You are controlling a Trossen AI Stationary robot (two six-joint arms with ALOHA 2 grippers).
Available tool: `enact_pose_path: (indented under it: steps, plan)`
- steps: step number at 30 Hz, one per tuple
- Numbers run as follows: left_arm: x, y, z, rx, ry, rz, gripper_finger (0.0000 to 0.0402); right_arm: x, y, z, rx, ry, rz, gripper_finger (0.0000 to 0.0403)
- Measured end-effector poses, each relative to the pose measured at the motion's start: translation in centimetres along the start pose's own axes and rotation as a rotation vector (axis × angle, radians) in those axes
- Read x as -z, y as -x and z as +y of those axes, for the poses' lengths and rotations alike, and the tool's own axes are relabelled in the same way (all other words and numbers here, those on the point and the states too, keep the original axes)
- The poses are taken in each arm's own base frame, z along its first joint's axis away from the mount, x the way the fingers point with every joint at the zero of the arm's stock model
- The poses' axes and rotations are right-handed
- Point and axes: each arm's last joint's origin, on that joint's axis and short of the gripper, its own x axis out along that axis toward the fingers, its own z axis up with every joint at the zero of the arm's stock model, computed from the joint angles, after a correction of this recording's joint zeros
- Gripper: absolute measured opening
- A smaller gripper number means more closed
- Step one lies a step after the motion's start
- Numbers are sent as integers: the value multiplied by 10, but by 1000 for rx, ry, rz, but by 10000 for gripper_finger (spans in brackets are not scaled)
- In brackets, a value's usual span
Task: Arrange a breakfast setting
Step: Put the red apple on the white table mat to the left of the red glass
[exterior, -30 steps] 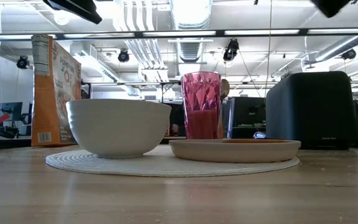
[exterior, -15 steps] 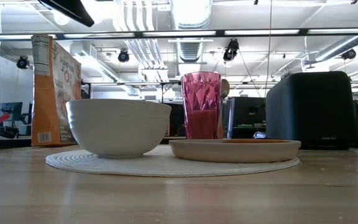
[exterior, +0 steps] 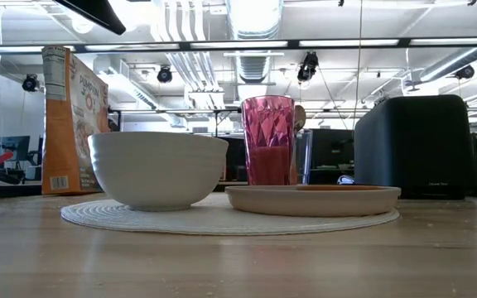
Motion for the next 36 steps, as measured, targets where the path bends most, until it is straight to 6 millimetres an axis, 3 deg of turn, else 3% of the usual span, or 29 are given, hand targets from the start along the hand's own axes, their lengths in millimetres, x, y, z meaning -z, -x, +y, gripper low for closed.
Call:
enact_pose_path:
  steps: [7, 16, 36]
  plan:
    - [0, 0, 0, 1, 0, -1, 155, -5, -27, 14, 94, 75, 11, 206]
    - [0, 1, 1, 1, -23, -2, 155, -14, -47, 25, 175, 200, 43, 206]
    - [-1, 1, 1, -12, -51, -11, 155, -23, -55, 21, 277, 341, 9, 206]
